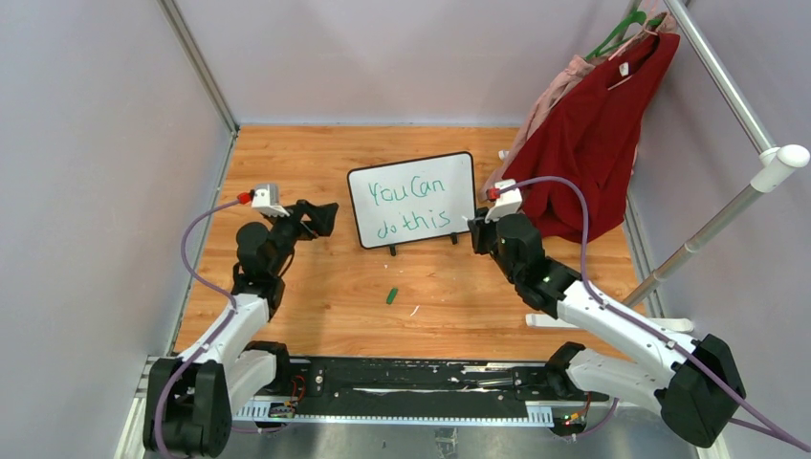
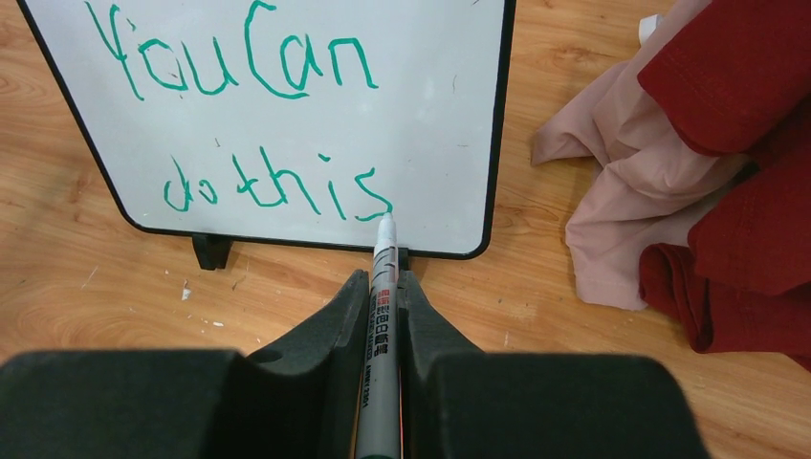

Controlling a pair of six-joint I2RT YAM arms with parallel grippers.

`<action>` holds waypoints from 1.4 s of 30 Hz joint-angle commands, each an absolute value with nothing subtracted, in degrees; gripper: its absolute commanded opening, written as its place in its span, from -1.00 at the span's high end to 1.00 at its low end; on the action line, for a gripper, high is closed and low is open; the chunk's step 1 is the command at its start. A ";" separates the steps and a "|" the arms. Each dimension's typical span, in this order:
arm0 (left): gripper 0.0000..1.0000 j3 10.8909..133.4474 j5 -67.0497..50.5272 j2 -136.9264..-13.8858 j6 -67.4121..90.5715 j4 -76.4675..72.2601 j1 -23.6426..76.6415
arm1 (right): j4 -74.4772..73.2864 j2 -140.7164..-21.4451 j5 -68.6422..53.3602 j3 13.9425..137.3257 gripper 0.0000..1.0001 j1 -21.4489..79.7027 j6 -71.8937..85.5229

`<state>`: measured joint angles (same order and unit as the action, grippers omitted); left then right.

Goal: Write a sentence on the whiteboard

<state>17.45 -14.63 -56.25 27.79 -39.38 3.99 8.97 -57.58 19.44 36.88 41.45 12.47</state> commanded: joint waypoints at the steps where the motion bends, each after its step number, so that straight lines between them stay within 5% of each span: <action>1: -1.00 21.44 -9.99 -55.22 27.43 -22.90 4.25 | 9.56 -56.75 18.62 35.82 1.00 40.89 13.16; 9: -1.00 31.25 3.10 -46.10 29.44 4.61 4.26 | 17.72 -57.42 19.39 32.57 1.00 40.89 11.31; 22: -1.00 32.30 11.12 -37.44 32.52 21.56 6.99 | 26.94 -60.05 22.26 27.97 1.00 40.91 10.83; 42: -0.96 29.18 -1.56 -38.97 31.62 18.38 11.16 | 28.49 -68.76 23.03 30.31 1.00 40.91 11.27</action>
